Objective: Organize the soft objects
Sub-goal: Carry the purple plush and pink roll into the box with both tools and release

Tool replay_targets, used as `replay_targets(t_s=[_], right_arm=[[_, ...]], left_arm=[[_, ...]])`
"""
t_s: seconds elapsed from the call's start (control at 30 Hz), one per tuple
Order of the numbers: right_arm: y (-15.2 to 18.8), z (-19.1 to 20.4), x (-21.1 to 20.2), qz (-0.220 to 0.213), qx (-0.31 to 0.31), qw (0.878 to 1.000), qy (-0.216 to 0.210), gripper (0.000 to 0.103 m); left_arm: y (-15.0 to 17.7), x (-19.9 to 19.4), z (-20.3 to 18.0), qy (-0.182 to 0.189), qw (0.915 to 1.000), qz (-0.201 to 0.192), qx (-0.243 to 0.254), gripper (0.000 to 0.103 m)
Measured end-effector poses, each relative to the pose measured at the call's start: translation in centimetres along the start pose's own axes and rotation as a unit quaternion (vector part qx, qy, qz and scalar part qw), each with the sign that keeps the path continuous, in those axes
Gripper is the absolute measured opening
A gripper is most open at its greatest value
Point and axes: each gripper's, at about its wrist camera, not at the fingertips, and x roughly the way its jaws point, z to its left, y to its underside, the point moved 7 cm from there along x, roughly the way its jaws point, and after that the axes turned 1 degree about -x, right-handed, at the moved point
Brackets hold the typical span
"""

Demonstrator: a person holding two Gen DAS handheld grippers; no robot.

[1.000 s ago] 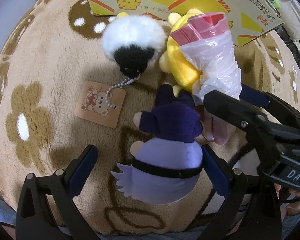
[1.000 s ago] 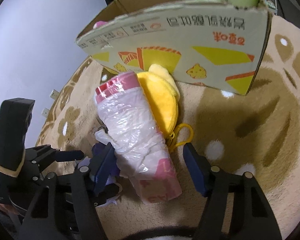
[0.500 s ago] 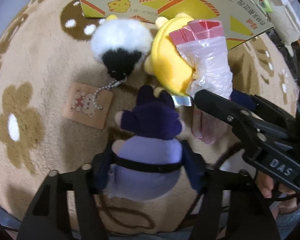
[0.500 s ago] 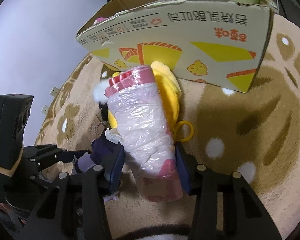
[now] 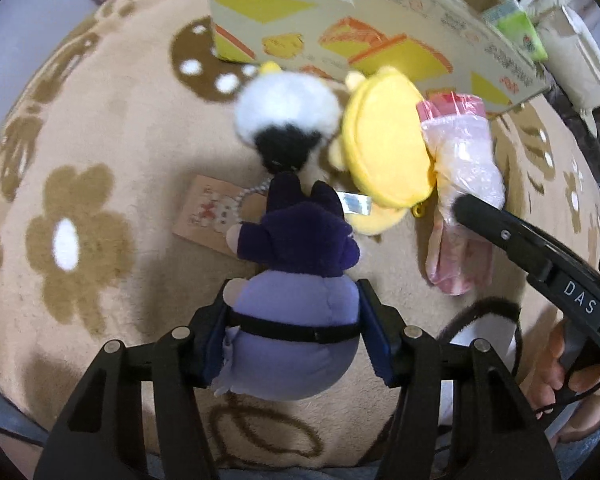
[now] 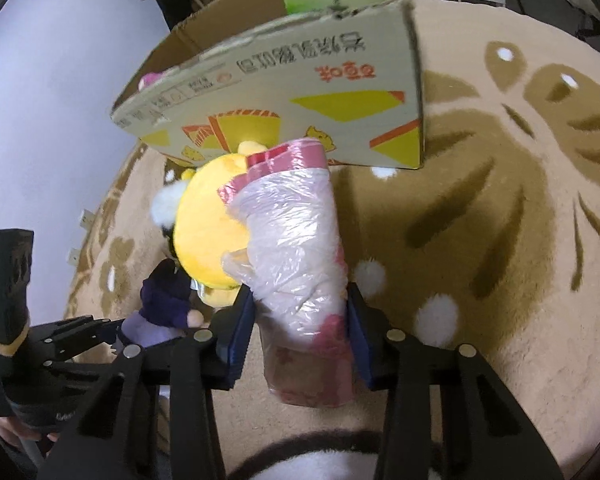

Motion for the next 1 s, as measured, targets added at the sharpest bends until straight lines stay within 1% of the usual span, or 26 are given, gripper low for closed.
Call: replay_targets(t_s=[0.03, 0.07, 0.17, 0.27, 0.43, 0.53, 0.63, 0.77, 0.87, 1.0], right_arm=[[0.0, 0.0, -0.3, -0.004, 0.001, 1.0, -0.003, 0.034], [-0.1, 0.1, -0.7, -0.009, 0.002, 1.0, -0.005, 0.027], [-0.1, 0.5, -1.8, -0.023, -0.001, 1.0, -0.013, 0.019], [-0.2, 0.8, -2.8, -0.038, -0.005, 0.999, -0.014, 0.018], [-0.3, 1.5, -5.2, -0.074, -0.013, 0.997, -0.015, 0.018], [-0.1, 1.5, -6.0, -0.083, -0.01, 0.996, -0.019, 0.018], [0.1, 1.5, -6.6, -0.091, -0.007, 0.996, -0.016, 0.018], [0.1, 1.5, -7.7, -0.106, -0.002, 0.994, -0.014, 0.018], [0.1, 1.4, -8.6, -0.119, -0.002, 0.993, -0.013, 0.018], [-0.1, 1.6, -9.9, -0.141, -0.006, 0.99, -0.018, 0.018]], left_arm=[[-0.1, -0.3, 0.2, -0.002, 1.0, -0.006, -0.002, 0.057], [-0.1, -0.8, 0.4, -0.007, 0.9999, -0.016, -0.002, 0.057], [-0.3, -2.0, 0.7, -0.009, 0.9992, -0.039, -0.002, 0.057], [-0.4, -3.2, 0.8, -0.008, 0.9983, -0.058, -0.002, 0.057], [-0.5, -4.9, 1.3, -0.006, 0.9967, -0.078, -0.018, 0.057], [-0.4, -5.7, 1.7, -0.011, 0.995, -0.096, -0.023, 0.057], [-0.2, -7.0, 1.9, -0.02, 0.9921, -0.123, -0.018, 0.057], [-0.3, -9.0, 1.3, -0.039, 0.9855, -0.165, -0.003, 0.057], [-0.5, -10.6, 1.2, -0.05, 0.9791, -0.197, 0.007, 0.057], [-0.7, -12.7, 1.0, -0.079, 0.9667, -0.242, 0.025, 0.057]])
